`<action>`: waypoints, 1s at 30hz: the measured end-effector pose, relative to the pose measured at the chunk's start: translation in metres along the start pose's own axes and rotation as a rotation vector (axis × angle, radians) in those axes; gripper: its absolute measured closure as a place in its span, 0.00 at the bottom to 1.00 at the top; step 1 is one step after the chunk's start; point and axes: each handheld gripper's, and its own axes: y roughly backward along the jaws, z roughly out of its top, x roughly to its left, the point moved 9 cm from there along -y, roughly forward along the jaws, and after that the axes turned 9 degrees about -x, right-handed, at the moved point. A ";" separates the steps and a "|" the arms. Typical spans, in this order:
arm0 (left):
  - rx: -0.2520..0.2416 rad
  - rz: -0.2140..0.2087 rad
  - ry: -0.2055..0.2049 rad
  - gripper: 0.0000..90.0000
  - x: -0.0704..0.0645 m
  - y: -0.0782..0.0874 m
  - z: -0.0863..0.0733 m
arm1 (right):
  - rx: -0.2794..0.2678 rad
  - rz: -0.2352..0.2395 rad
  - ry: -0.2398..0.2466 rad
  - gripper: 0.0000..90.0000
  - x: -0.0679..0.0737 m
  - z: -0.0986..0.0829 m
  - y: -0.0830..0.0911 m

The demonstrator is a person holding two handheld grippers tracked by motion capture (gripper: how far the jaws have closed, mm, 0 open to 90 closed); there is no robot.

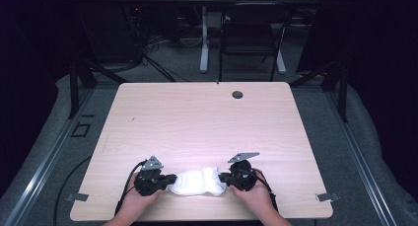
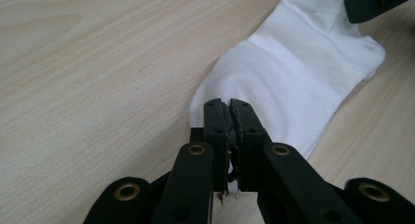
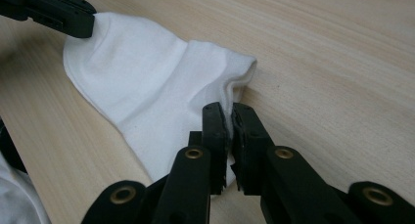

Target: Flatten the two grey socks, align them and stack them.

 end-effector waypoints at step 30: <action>-0.067 -0.039 -0.027 0.81 -0.014 0.009 0.016 | -0.119 0.023 0.068 0.77 0.012 0.023 0.013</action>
